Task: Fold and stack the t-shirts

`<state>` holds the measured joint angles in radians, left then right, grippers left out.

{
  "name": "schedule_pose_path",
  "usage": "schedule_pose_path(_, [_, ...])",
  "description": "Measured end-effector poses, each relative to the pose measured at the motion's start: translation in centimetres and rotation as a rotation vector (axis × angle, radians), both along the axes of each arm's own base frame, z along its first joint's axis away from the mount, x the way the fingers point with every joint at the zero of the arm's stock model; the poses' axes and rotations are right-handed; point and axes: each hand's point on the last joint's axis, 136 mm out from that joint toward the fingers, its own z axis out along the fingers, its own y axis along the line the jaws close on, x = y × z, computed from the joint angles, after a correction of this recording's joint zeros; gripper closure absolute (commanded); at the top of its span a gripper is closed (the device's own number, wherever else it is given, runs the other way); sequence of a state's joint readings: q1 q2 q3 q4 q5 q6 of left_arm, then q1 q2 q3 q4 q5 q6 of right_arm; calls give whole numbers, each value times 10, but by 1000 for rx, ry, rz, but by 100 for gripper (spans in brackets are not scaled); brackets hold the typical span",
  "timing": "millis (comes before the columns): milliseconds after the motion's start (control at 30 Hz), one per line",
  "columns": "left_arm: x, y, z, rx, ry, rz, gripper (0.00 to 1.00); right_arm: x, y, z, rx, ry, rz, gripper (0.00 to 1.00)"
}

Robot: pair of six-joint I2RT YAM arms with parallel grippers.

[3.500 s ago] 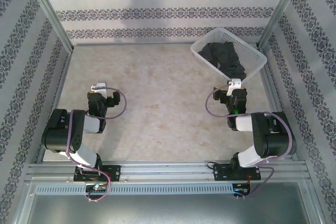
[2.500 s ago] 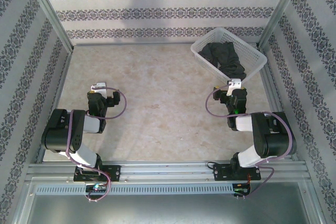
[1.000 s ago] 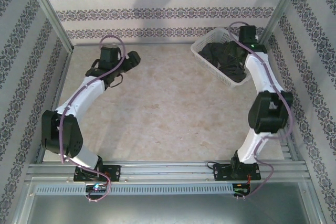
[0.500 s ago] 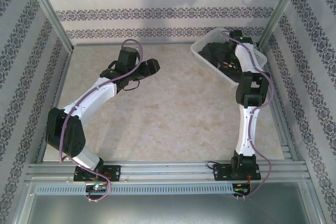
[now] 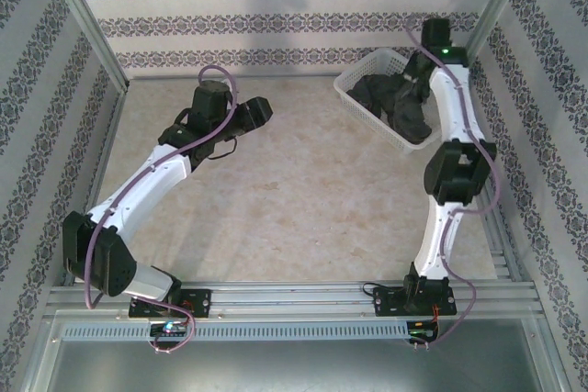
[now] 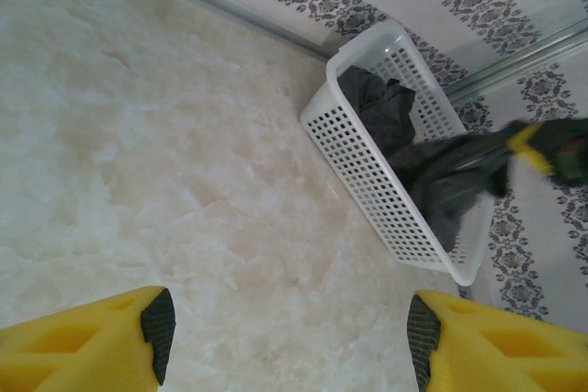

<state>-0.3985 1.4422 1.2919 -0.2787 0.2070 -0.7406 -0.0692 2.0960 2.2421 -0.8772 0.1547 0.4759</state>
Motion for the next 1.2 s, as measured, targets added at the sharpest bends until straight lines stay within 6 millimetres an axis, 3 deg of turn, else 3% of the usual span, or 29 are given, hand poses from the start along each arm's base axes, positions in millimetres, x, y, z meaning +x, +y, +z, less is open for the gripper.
schedule_pose_path(167, [-1, 10, -8, 43, 18, 41, 31, -30, 16, 167, -6, -411, 43, 100])
schedule_pose_path(300, [-3, 19, -15, 78, 33, 71, 31, -65, 52, 258, 3, -646, 128, 100])
schedule_pose_path(433, [-11, 35, -16, 126, 40, 129, 31, -99, 101, 324, 25, -830, 252, 100])
schedule_pose_path(567, [-20, 56, -9, 168, 27, 194, 30, -134, 158, 366, 52, -950, 399, 100])
schedule_pose_path(667, [-28, 69, 3, 192, 1, 239, 30, -157, 201, 384, 75, -1005, 513, 100])
schedule_pose_path(800, [-41, 91, 19, 228, -35, 316, 28, -183, 261, 392, 127, -1034, 665, 100])
schedule_pose_path(867, [-49, 103, 26, 249, -48, 358, 26, -188, 295, 383, 161, -1014, 741, 100])
schedule_pose_path(900, [-53, 109, 30, 258, -56, 380, 26, -188, 315, 372, 178, -988, 786, 94])
schedule_pose_path(1000, [-67, 126, 39, 290, -70, 440, 26, -179, 379, 317, 238, -845, 926, 54])
schedule_pose_path(1033, [-72, 132, 42, 299, -75, 459, 26, -175, 404, 293, 262, -783, 984, 47])
schedule_pose_path(1133, [-87, 146, 46, 320, -80, 501, 25, -164, 468, 208, 306, -567, 1117, 38])
schedule_pose_path(1200, [-94, 152, 45, 332, -74, 516, 25, -165, 495, 142, 312, -397, 1165, 33])
